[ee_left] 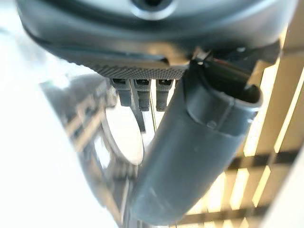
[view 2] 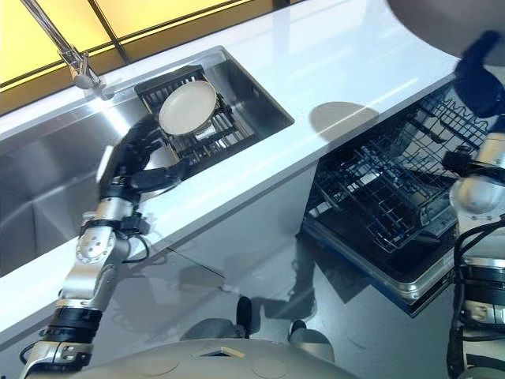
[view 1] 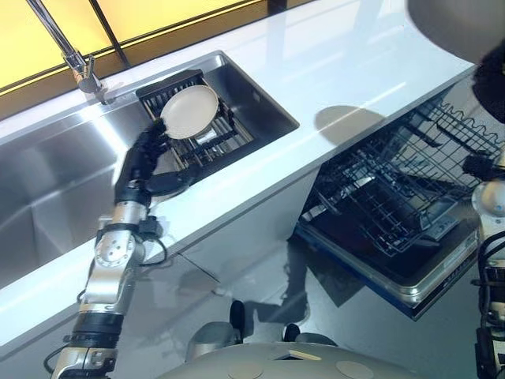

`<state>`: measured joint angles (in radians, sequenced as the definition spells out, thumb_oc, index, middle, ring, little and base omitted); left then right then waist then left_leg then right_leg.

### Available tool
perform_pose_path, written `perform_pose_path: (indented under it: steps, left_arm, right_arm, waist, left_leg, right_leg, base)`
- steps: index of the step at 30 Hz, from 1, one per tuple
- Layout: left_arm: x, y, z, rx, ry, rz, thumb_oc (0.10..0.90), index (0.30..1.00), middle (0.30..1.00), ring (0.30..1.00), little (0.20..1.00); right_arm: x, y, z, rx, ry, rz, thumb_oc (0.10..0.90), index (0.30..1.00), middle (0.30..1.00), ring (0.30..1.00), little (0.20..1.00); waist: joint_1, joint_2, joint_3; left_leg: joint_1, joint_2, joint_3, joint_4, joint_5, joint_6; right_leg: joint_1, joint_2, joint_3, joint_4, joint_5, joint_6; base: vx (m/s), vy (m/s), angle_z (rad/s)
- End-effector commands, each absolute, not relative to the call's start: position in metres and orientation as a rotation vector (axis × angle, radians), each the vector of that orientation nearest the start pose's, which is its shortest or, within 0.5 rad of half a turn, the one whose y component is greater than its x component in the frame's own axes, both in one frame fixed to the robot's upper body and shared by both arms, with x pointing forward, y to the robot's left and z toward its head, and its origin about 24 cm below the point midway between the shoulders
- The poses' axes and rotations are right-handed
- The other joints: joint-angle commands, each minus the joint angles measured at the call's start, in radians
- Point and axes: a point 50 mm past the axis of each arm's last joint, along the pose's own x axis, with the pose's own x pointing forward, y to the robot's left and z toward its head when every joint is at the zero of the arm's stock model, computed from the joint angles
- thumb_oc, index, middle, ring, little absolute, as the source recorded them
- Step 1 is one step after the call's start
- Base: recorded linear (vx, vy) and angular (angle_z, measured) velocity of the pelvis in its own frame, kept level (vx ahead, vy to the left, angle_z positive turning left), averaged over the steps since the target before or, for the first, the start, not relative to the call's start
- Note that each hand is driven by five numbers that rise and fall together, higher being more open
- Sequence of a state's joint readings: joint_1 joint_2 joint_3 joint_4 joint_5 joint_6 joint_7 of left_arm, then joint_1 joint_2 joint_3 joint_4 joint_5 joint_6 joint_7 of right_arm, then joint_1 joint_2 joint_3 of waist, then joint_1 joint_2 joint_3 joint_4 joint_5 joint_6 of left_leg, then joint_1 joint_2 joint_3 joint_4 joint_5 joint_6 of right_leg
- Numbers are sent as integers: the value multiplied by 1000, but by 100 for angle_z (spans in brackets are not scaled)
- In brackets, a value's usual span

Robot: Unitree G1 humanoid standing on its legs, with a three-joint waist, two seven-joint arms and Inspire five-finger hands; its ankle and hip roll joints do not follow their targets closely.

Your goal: Pick up plates and place into dishwasher.

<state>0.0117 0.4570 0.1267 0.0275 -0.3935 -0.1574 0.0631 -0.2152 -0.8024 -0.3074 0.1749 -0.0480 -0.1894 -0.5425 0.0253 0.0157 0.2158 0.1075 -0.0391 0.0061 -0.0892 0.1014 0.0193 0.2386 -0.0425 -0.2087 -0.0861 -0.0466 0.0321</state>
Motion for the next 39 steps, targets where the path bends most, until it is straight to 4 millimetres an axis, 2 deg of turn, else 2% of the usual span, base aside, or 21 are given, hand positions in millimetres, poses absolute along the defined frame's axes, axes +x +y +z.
perform_pose_path:
  steps: [1, 6, 16, 22, 26, 34, 39]
  left_arm:
    - [244, 293, 133, 118, -381, 221, 800, 900, 900, 900, 900]
    - [242, 309, 140, 97, -391, 269, 800, 900, 900, 900, 900]
    - [241, 321, 150, 142, -407, 292, 800, 900, 900, 900, 900]
    - [238, 325, 150, 152, -397, 295, 800, 900, 900, 900, 900]
    - [234, 326, 147, 132, -390, 304, 800, 900, 900, 900, 900]
    - [237, 319, 144, 114, -388, 277, 800, 900, 900, 900, 900]
    - [236, 320, 143, 111, -385, 272, 800, 900, 900, 900, 900]
  right_arm:
    - [237, -370, 248, -699, -694, -930, 100, 300, 300, 300, 200]
    - [234, -389, 223, -716, -542, -1005, 100, 300, 300, 300, 200]
    - [222, -423, 178, -757, -208, -1180, 100, 300, 300, 300, 200]
    - [212, -435, 155, -721, -45, -1246, 100, 300, 300, 300, 200]
    - [208, -441, 142, -756, 85, -1253, 100, 300, 300, 300, 200]
    - [212, -444, 134, -855, 215, -1244, 100, 300, 300, 300, 200]
    - [214, -447, 136, -913, 264, -1239, 100, 300, 300, 300, 200]
  waist:
    - [25, -17, -108]
    - [25, -15, -102]
    - [32, 5, -69]
    - [38, 14, -42]
    - [49, 19, -21]
    - [74, 34, 34]
    - [87, 40, 62]
  left_leg:
    - [36, -40, 25, 16, -160, -2]
    - [41, -40, 19, 20, -161, 2]
    - [37, -27, 2, 42, -163, -5]
    - [27, -22, -4, 52, -163, -18]
    - [-8, -19, -10, 84, -153, -36]
    - [-102, -11, -15, 159, -139, -59]
    - [-144, -5, -16, 188, -134, -66]
  right_leg:
    - [-115, 40, -4, 180, -93, 41]
    - [-118, 39, -7, 201, -98, 40]
    - [-132, 35, -36, 265, -130, 33]
    - [-138, 33, -50, 289, -162, 25]
    - [-140, 31, -61, 286, -164, 13]
    - [-176, 25, -71, 324, -177, -16]
    - [-192, 26, -74, 347, -188, -29]
  base:
    - [29, -47, 6]
    - [34, -58, 6]
    - [68, -98, 9]
    - [59, -82, 3]
    - [29, -67, 8]
    - [-22, -58, 8]
    - [-5, -58, 3]
